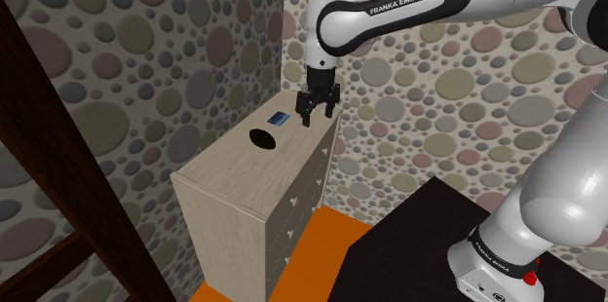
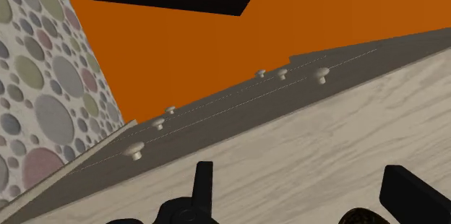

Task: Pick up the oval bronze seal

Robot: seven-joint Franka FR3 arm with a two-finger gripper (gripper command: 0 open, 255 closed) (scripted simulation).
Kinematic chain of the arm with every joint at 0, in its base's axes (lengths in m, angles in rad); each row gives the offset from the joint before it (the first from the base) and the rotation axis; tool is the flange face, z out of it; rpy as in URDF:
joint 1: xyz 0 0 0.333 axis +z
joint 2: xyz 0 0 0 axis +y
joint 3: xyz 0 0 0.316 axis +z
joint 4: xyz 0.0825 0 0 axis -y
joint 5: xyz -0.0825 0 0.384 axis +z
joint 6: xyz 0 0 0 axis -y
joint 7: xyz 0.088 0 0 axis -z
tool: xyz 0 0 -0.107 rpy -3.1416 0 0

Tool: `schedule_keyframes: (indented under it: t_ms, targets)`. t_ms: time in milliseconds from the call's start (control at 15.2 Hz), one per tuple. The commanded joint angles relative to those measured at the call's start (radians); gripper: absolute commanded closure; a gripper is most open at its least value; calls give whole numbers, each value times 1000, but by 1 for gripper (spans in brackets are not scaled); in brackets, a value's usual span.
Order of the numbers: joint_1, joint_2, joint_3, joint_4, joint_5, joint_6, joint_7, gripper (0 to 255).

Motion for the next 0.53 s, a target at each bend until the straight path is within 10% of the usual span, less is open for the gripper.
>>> schedule_keyframes:
  t_ms: [0, 462]
  targets:
    - [10, 63, 7, 53, -10, 17, 16, 0]
    - [69, 327, 21, 346, -62, 12, 79, 0]
